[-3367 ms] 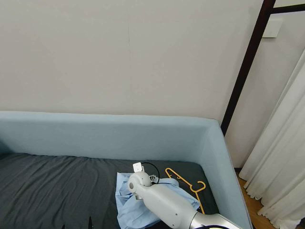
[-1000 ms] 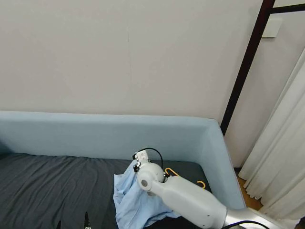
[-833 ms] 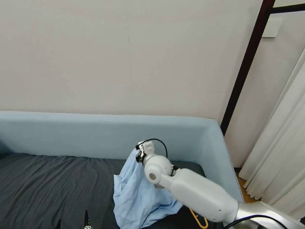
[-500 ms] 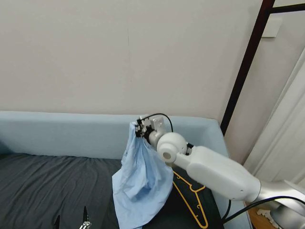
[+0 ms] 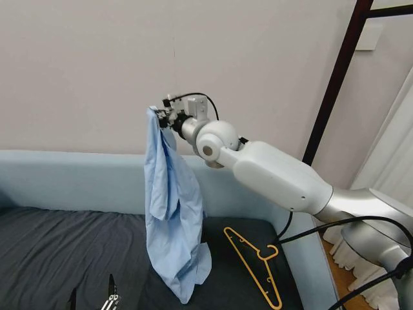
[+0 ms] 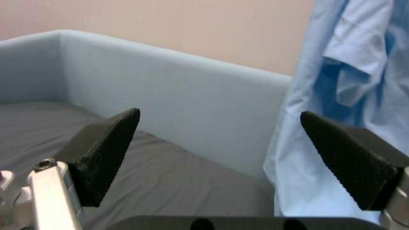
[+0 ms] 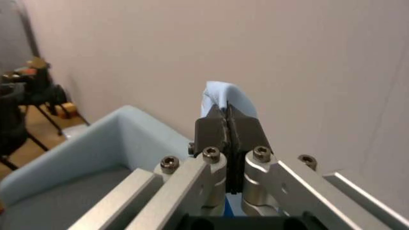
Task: Pick up the clothes from the sofa and hang them on the clothes hanger.
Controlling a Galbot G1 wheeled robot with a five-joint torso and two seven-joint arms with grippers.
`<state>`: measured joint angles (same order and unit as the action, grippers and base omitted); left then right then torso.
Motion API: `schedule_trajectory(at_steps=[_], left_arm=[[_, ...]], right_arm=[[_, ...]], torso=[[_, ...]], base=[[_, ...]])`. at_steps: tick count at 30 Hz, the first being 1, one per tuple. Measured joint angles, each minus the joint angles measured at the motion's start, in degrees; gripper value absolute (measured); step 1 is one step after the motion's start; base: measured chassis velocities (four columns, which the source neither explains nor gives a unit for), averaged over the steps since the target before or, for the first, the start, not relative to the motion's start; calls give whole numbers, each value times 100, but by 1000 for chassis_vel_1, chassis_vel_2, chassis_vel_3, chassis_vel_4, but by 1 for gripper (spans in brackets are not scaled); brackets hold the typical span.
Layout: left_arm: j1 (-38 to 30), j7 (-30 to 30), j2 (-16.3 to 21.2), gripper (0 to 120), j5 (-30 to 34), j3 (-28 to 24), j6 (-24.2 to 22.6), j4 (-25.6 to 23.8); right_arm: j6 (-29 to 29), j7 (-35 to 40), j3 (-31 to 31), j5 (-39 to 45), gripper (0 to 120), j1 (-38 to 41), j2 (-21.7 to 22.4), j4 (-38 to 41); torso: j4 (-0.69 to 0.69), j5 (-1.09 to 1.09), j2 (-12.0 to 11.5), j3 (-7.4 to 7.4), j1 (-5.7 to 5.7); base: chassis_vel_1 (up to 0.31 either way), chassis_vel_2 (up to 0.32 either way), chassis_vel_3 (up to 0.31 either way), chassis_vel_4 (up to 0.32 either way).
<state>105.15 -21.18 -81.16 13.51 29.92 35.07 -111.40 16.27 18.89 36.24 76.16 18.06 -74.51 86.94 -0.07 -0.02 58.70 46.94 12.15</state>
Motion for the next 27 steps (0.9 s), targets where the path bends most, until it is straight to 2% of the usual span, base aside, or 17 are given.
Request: schedule_trajectory(at_steps=[2,4,5,8,9,13,14,18,19,23,24,27], left_arm=[[0,-14,-32,99,0,-7,-8,13],[0,-21,-83,99,-16,-39,-30,30],[0,-21,-83,99,-16,-39,-30,30],[46,-19,-112,99,-75,-84,-38,35],[46,-19,-112,99,-75,-84,-38,35],[169,28,24,99,-132,-91,6,25],[169,28,24,99,-132,-91,6,25],[186,41,198,99,-141,-74,-110,2],[186,41,198,99,-141,-74,-110,2],[-23,51,441,99,-98,-138,-445,-66],[-23,51,441,99,-98,-138,-445,-66],[-367,53,921,99,241,-218,-942,-160]], right_arm=[[-23,-31,-5,134,0,-10,181,282],[-133,-206,80,201,0,-164,601,768],[-133,-206,80,201,0,-164,601,768],[-436,-679,433,-270,0,-779,1552,1528],[-436,-679,433,-270,0,-779,1552,1528],[-733,-947,510,-1363,0,-2292,2465,2025],[-733,-947,510,-1363,0,-2292,2465,2025],[-1070,-1351,173,-2517,0,-3935,3102,2159],[-1070,-1351,173,-2517,0,-3935,3102,2159],[-1491,-1770,-272,-3469,0,-5205,3553,2243],[-1491,-1770,-272,-3469,0,-5205,3553,2243],[-1753,-2003,-685,-3842,0,-5789,3769,2300]], torso=[[0,1,0,0,0],[-2,1,0,0,-1],[-2,1,0,0,-1],[-2,4,0,-1,-1],[-2,4,0,-1,-1],[-4,5,0,0,-1],[-4,5,0,0,-1],[-2,4,0,0,-1],[-2,4,0,0,-1],[-3,1,0,0,-2],[-3,1,0,0,-2],[-1,1,0,0,-2]], base=[[0,0,0,0],[0,0,0,0],[0,0,0,0],[0,0,0,0],[0,0,0,0],[0,0,0,0],[0,0,0,0],[0,0,0,0],[0,0,0,0],[0,0,0,0],[0,0,0,0],[0,0,0,0]])
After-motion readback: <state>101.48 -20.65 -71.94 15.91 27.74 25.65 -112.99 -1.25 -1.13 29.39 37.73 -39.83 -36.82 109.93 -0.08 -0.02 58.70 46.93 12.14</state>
